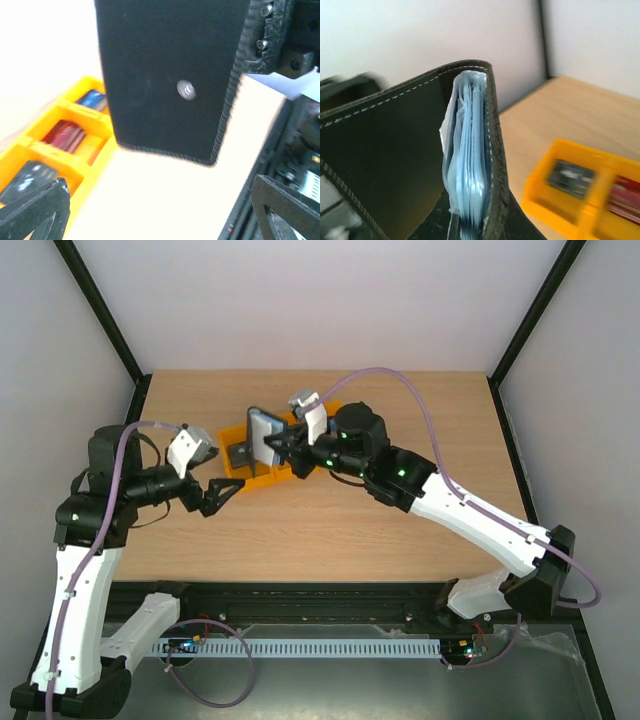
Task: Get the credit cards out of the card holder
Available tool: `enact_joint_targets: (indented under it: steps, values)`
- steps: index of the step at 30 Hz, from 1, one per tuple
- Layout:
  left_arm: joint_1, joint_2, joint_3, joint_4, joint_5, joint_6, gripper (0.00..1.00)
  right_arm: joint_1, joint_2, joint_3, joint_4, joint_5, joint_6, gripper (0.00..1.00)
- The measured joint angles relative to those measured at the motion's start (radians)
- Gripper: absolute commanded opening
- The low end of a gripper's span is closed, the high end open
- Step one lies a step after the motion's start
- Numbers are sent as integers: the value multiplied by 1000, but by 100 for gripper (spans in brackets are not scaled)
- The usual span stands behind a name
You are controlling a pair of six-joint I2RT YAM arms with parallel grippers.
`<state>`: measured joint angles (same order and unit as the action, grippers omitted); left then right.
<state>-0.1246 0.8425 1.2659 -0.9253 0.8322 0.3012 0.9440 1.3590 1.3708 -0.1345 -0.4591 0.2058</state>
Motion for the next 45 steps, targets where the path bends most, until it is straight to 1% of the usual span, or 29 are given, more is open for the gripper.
enact_joint_targets:
  steps: [3, 5, 8, 12, 14, 16, 19, 21, 23, 25, 26, 27, 29, 31, 33, 36, 38, 42, 45]
  values:
    - [2, -4, -16, 55, -111, -55, 99, 39, 45, 48, -56, 313, 77, 2]
    - [1, -3, -26, 86, -146, -87, 100, 89, 81, 81, -80, 471, 108, 2]
    - [-1, 2, -41, 132, -195, -135, 100, 150, 116, 106, -97, 583, 135, 2]
    - [-13, 23, -43, 185, -240, -183, 99, 186, 153, 157, -119, 625, 146, 2]
    - [-20, 37, -43, 201, -252, -200, 100, 188, 162, 169, -118, 609, 147, 2]
    - [-27, 50, -44, 215, -269, -214, 96, 188, 167, 176, -119, 576, 148, 2]
    - [-34, 64, -44, 227, -305, -224, 80, 187, 169, 190, -119, 507, 144, 2]
    - [-34, 65, -44, 224, -323, -217, 65, 186, 168, 195, -117, 467, 130, 2]
    - [-39, 55, -45, 219, -331, -195, 38, 175, 167, 195, -119, 419, 114, 2]
    - [-40, 45, -45, 206, -314, -193, 16, 167, 166, 195, -119, 375, 95, 2]
    - [-41, 39, -45, 198, -298, -191, 7, 161, 165, 195, -121, 341, 84, 2]
    - [-41, 34, -46, 193, -279, -189, 3, 156, 163, 195, -122, 314, 73, 2]
    - [-34, 19, -46, 178, -249, -182, 2, 148, 154, 195, -134, 267, 60, 8]
    - [-26, 11, -46, 174, -203, -187, 2, 132, 132, 187, -144, 210, 46, 18]
    - [-22, 6, -45, 169, -146, -189, 2, 112, 103, 167, -151, 152, 37, 24]
    - [-16, 1, -43, 153, -53, -198, 2, 87, 44, 113, -130, 46, 8, 37]
    - [-8, 0, -44, 149, 8, -219, 2, 77, 6, 76, -118, -17, -13, 44]
    - [11, -17, -58, 161, 119, -279, 2, 64, -51, 21, -101, -108, -72, 48]
    - [27, -31, -73, 188, 174, -330, 2, 54, -87, -17, -98, -131, -99, 49]
